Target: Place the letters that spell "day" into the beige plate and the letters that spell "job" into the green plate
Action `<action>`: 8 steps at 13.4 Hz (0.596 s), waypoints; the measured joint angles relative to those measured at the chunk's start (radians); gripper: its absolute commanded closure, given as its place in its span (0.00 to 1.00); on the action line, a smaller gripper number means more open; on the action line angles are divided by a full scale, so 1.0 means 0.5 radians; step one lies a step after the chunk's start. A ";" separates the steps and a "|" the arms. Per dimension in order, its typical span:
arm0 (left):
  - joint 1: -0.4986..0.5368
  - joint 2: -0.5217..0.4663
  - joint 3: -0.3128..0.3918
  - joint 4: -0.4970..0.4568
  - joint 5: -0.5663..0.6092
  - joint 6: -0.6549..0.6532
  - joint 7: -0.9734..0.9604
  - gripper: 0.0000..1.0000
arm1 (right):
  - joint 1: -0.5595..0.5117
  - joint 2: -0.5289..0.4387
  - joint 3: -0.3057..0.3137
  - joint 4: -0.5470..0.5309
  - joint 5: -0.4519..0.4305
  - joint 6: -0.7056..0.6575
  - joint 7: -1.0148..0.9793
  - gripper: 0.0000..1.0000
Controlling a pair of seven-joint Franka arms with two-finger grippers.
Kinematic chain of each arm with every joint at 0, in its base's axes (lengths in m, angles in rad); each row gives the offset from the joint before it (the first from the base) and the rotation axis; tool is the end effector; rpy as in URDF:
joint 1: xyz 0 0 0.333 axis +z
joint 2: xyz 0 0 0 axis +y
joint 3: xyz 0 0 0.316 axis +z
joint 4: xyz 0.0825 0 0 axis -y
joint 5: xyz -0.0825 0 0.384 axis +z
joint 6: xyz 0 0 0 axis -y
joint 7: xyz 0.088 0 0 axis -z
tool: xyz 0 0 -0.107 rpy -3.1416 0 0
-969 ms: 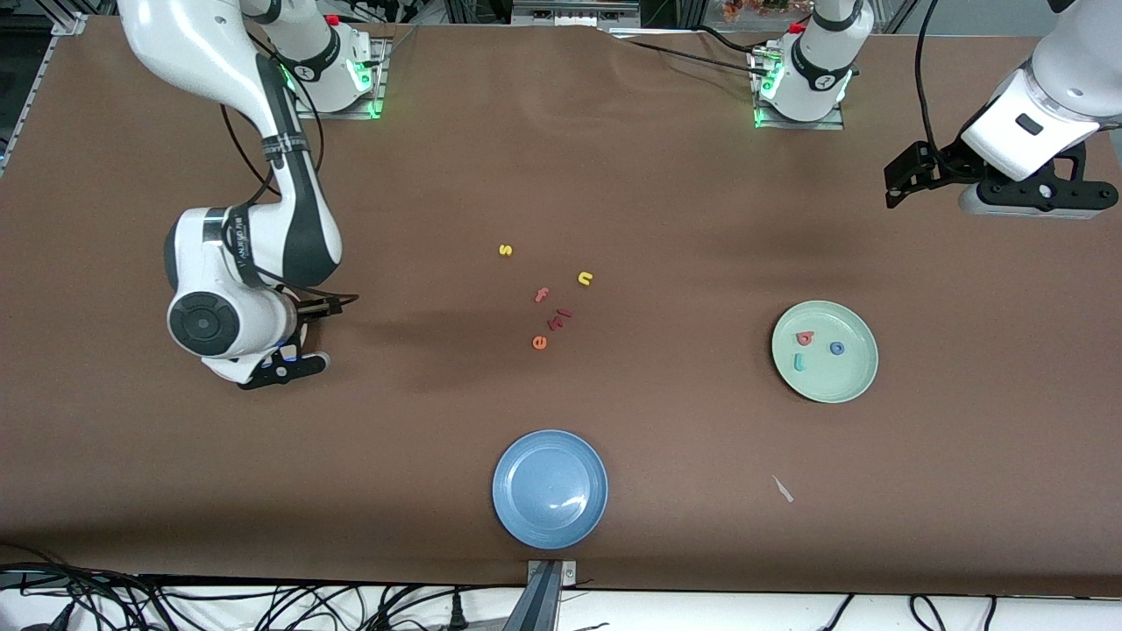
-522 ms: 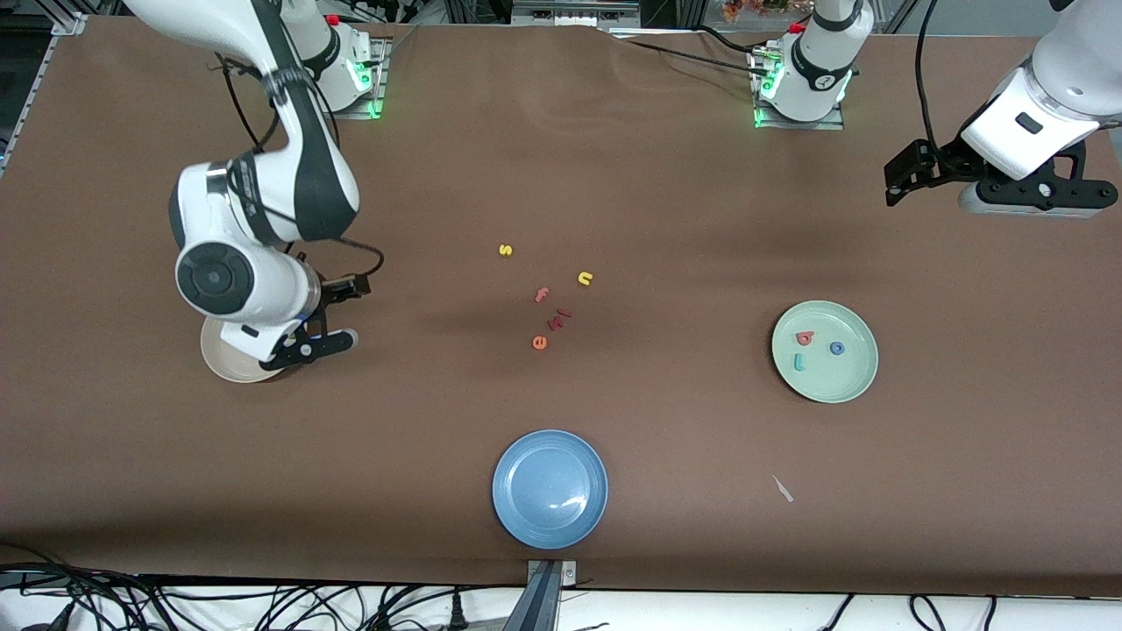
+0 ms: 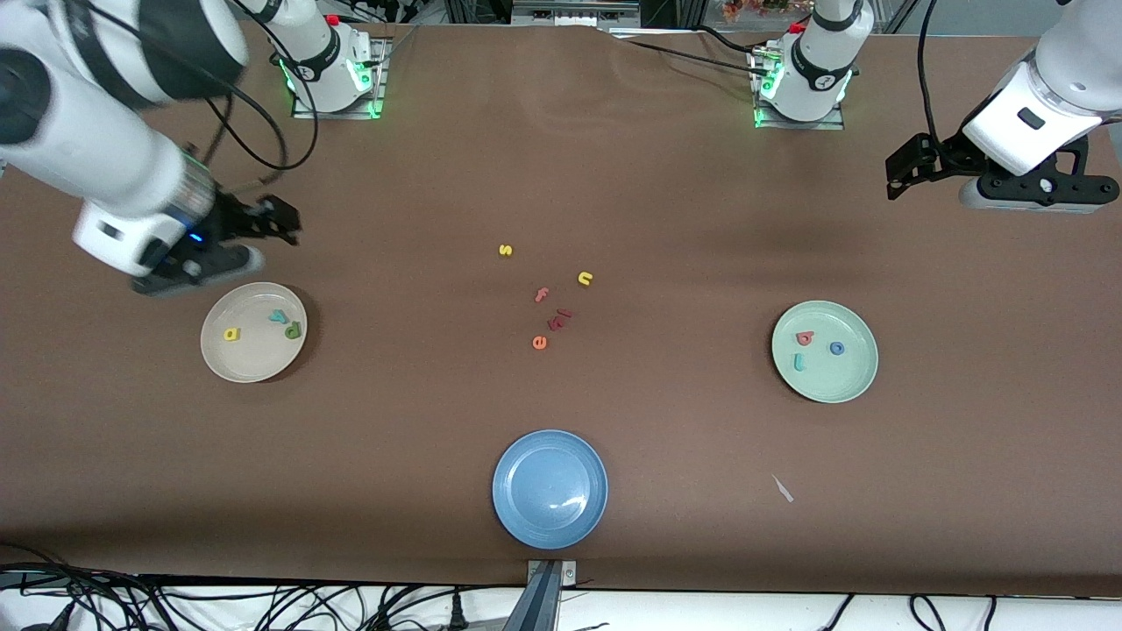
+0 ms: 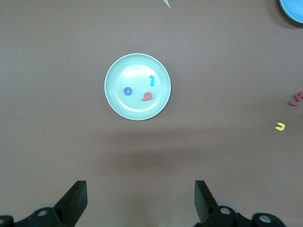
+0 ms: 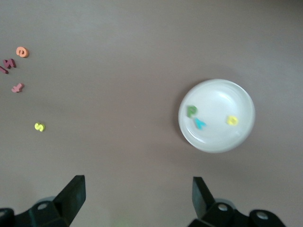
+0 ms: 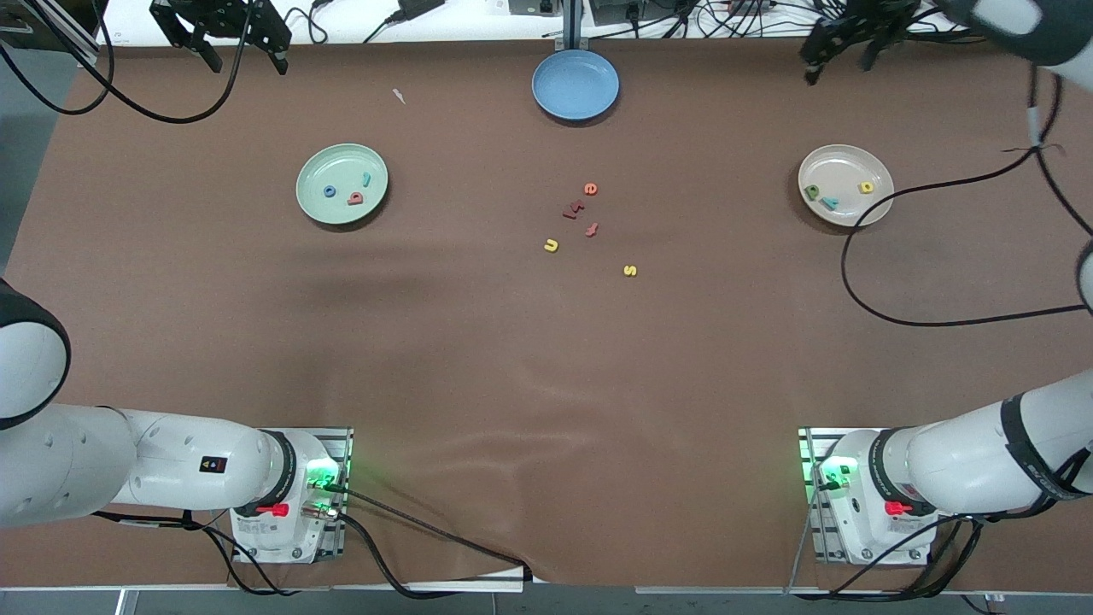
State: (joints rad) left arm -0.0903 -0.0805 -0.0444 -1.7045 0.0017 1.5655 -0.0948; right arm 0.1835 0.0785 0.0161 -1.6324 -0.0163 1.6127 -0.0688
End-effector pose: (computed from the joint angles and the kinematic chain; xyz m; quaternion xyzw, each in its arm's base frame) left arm 0.5214 -0.0714 0.6046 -0.9994 0.0198 0.0288 0.0060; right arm 0.5648 0.1122 0.5545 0.9897 0.1344 -0.0485 0.0107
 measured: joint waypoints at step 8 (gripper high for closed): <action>-0.001 0.074 0.001 0.076 0.000 -0.001 0.000 0.00 | -0.157 -0.198 -0.163 -0.038 -0.010 -0.168 0.000 0.00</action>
State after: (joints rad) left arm -0.0909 -0.0435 -0.0441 -1.6666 0.0017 1.5651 -0.0948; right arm 0.1049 -0.0206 -0.0651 -1.6515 -0.0213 1.5287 -0.0688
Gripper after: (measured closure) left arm 0.000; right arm 0.000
